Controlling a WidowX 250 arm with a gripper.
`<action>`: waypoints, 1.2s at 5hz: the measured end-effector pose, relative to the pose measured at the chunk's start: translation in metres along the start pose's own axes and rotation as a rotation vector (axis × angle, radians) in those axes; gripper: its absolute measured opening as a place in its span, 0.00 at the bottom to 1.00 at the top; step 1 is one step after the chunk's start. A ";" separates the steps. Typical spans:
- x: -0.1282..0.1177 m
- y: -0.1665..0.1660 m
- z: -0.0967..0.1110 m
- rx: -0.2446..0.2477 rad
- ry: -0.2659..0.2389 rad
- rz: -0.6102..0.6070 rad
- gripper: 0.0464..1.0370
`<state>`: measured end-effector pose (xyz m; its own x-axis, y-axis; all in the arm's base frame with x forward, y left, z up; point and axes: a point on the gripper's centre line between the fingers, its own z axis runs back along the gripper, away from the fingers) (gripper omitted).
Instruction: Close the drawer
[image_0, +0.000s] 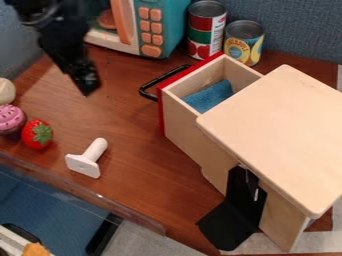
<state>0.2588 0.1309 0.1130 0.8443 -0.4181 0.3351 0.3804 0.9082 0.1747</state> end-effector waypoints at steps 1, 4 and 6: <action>0.006 0.028 -0.011 -0.052 -0.029 -0.225 0.96; 0.040 0.028 -0.042 -0.115 0.052 -0.990 0.96; 0.066 0.017 -0.072 -0.205 0.041 -1.340 0.96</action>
<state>0.3482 0.1199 0.0711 -0.2071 -0.9783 -0.0107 0.9578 -0.2049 0.2015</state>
